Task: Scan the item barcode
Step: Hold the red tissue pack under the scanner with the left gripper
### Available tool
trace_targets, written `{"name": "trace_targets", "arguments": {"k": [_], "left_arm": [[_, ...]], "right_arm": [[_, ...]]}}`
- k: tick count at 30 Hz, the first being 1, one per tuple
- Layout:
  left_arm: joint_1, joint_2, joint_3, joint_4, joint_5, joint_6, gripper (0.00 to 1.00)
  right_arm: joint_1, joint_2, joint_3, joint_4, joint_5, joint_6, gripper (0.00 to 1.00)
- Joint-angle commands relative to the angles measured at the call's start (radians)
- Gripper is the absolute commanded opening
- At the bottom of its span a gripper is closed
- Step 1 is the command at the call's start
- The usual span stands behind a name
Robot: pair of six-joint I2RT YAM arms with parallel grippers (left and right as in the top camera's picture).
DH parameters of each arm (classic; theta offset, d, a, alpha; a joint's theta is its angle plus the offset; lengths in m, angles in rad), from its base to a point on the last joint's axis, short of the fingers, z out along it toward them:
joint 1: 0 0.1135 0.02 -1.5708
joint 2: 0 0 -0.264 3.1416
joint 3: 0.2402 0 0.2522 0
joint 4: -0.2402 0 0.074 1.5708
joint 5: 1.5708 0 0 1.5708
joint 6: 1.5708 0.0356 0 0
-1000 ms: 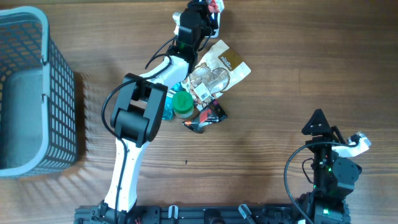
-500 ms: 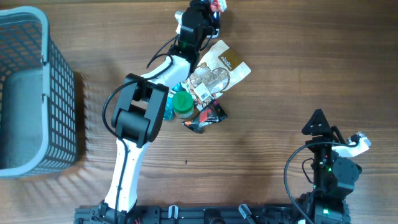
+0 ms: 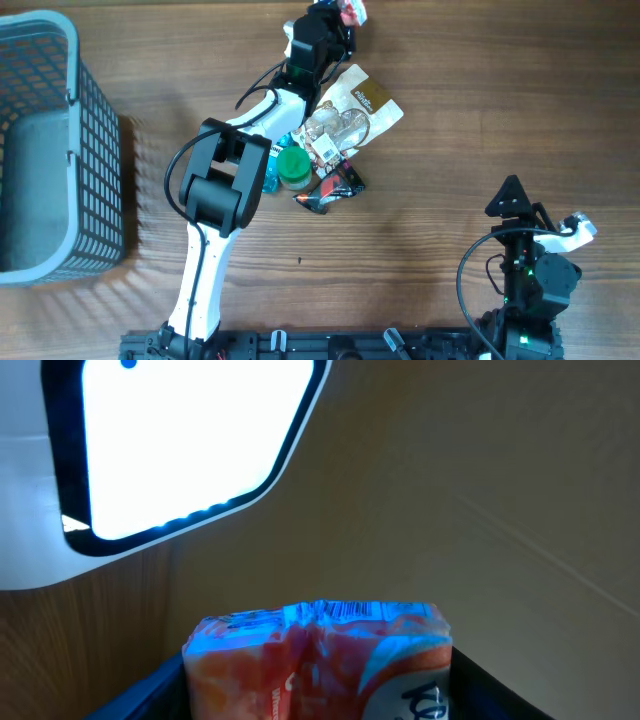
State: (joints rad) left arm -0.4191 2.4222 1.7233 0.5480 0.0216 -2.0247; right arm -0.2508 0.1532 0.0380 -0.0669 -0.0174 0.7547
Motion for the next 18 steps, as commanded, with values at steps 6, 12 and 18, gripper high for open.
{"name": "trace_targets", "arguments": {"k": [6, 12, 18], "left_arm": [[-0.006, 0.017, 0.022, -0.052, 0.047, -0.157, 0.66], [-0.006, 0.017, 0.022, -0.066, 0.053, -0.157, 0.66], [-0.006, 0.017, 0.022, -0.066, 0.058, -0.157, 0.65]], "right_arm": [[-0.003, 0.000, -0.001, 0.003, 0.017, -0.018, 1.00], [-0.003, 0.000, -0.001, 0.003, 0.017, -0.018, 1.00], [-0.003, 0.000, -0.001, 0.003, 0.017, -0.018, 1.00]]}}
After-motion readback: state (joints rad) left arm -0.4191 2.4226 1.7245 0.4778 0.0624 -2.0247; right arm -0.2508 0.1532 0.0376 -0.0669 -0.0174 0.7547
